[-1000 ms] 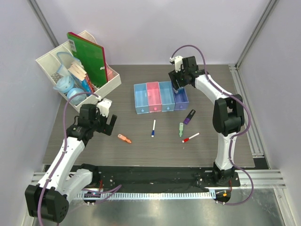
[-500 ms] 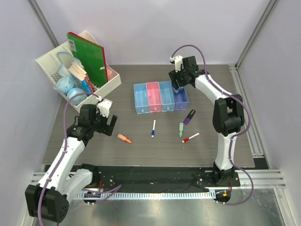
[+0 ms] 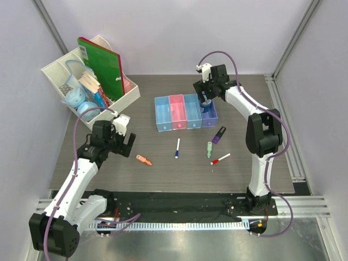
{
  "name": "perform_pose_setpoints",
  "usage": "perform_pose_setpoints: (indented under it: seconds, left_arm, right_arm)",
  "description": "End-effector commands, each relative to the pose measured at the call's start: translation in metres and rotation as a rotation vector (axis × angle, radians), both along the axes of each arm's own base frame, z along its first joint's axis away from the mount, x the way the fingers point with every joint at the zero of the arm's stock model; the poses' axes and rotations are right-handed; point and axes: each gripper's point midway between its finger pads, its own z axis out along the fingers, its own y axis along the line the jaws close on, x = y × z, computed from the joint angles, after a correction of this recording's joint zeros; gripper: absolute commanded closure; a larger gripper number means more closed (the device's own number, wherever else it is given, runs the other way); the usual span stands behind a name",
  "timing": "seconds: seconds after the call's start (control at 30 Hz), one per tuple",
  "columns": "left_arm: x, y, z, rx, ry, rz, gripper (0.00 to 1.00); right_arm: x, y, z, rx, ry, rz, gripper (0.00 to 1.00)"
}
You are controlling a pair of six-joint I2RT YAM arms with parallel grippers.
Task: Sort the stationery into containers
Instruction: Place the stationery in the storage box.
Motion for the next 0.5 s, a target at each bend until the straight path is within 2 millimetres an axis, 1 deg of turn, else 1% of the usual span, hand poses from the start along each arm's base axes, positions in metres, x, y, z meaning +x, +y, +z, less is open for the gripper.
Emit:
perform_pose_setpoints:
  seconds: [0.0,0.1,0.2,0.23,0.27,0.3,0.33,0.37,0.4,0.43,0.47]
  left_arm:
    - [0.004,-0.004,0.01,-0.024,-0.035,-0.012,0.0]
    - [0.003,-0.004,0.009,-0.023,-0.032,-0.016,0.0]
    - [0.006,-0.004,0.008,-0.018,-0.04,-0.016,0.0]
    - [0.007,-0.003,0.007,-0.015,-0.038,-0.017,0.0]
    - [0.01,-0.003,0.007,-0.01,-0.042,-0.011,0.0]
    - [0.015,-0.002,0.01,-0.007,-0.058,-0.004,0.0]
    - [0.019,-0.001,0.01,-0.002,-0.059,0.004,0.0]
    - [0.023,0.0,0.005,0.007,-0.04,0.011,0.0]
    - [0.029,0.002,0.007,0.021,-0.046,0.027,0.0]
    - [0.035,0.003,0.008,0.027,-0.058,0.036,0.0]
    - [0.039,0.003,0.002,0.034,-0.038,0.039,0.0]
  right_arm:
    - [0.012,0.001,0.038,0.032,-0.104,-0.027,0.11]
    - [0.013,-0.003,0.039,0.028,-0.106,-0.059,0.09]
    - [0.016,-0.022,0.049,-0.01,-0.137,-0.177,0.09]
    - [0.014,-0.03,0.048,-0.029,-0.139,-0.207,0.09]
    - [0.012,-0.042,0.056,-0.059,-0.163,-0.261,0.09]
    - [0.01,-0.048,0.057,-0.067,-0.168,-0.285,0.09]
    - [0.005,-0.054,0.051,-0.084,-0.156,-0.303,0.1]
    - [0.001,-0.061,0.057,-0.088,-0.169,-0.323,0.09]
    - [-0.002,-0.065,0.061,-0.088,-0.182,-0.336,0.1]
    - [-0.01,-0.07,0.051,-0.101,-0.162,-0.343,0.1]
    - [-0.017,-0.072,0.064,-0.086,-0.183,-0.338,0.1]
